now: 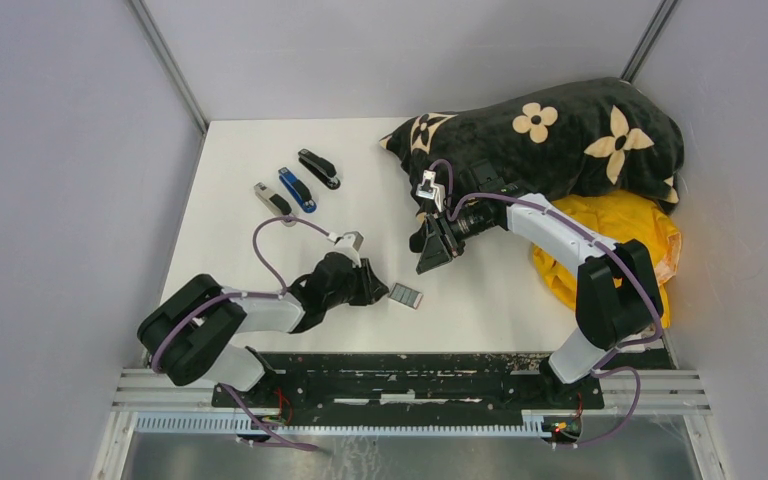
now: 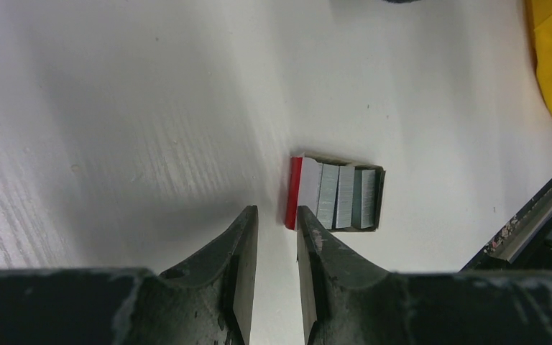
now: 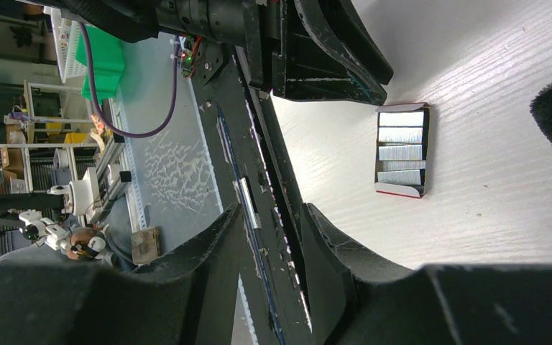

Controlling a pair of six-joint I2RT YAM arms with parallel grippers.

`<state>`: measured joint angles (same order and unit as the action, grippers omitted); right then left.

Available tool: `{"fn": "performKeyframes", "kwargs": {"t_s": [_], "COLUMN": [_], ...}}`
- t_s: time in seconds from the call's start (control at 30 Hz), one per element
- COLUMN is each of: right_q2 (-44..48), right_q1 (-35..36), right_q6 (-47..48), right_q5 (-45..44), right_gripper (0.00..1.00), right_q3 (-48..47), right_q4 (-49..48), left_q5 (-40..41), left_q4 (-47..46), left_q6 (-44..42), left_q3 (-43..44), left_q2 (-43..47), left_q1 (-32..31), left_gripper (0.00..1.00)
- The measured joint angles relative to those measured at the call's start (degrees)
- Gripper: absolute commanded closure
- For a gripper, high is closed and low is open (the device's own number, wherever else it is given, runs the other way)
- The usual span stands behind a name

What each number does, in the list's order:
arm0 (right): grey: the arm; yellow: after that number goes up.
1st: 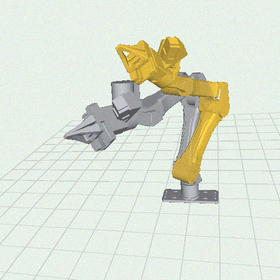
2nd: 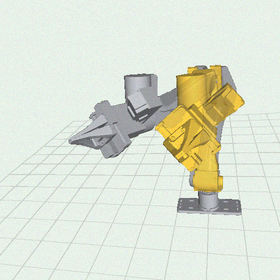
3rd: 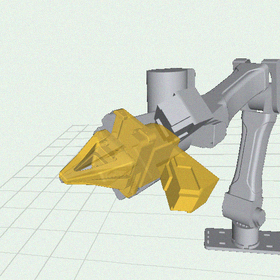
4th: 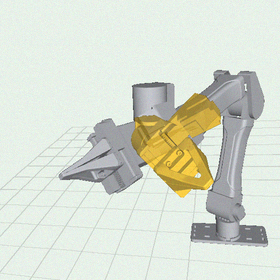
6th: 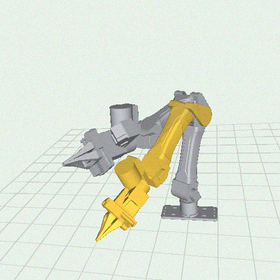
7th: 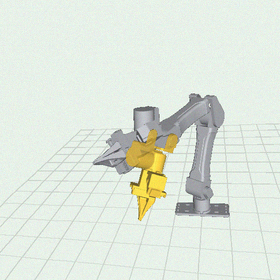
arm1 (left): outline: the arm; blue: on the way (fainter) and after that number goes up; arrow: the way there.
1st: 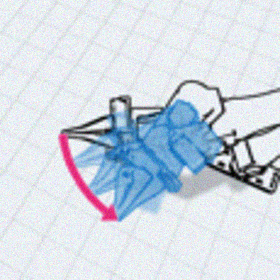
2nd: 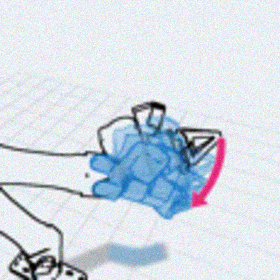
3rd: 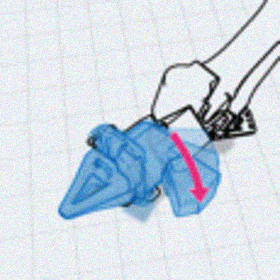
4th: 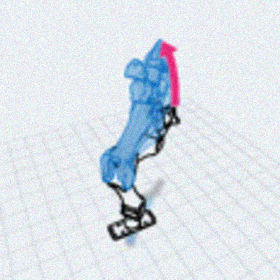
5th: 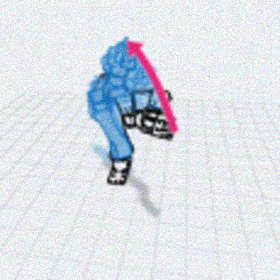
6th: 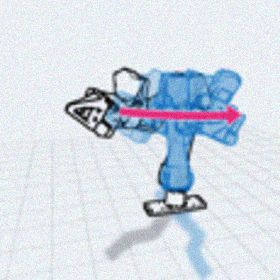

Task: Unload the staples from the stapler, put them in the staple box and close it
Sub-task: Adjust the staple box at the center of the board.

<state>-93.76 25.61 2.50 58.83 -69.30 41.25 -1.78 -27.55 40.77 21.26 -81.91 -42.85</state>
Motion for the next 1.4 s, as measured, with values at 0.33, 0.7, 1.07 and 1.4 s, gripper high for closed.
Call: {"fn": "performKeyframes", "kwargs": {"t_s": [0.33, 0.7, 1.07, 1.4], "right_q2": [-0.02, -0.07, -0.07, -0.07], "right_q1": [0.00, 0.00, 0.00, 0.00], "right_q6": [0.00, 0.02, 0.24, 0.44], "right_q5": [0.00, 0.00, 0.00, -0.20], "right_gripper": [0.59, 0.59, 0.59, 0.59], "right_q3": [0.00, 0.00, 0.00, -0.02], "right_q4": [0.00, 0.02, 0.02, 0.24], "left_q5": [-2.71, -3.37, -3.43, -4.50], "left_q4": [-1.75, -1.90, 0.50, 3.50], "left_q6": [0.13, 0.15, 0.17, 0.13], "left_q3": [0.44, 1.51, 4.20, 7.50], "left_q2": [-2.21, -4.04, -5.77, -8.04], "left_q1": [0.00, 0.00, 0.00, 0.00], "left_gripper": [0.65, 0.66, 0.70, 0.77]}}
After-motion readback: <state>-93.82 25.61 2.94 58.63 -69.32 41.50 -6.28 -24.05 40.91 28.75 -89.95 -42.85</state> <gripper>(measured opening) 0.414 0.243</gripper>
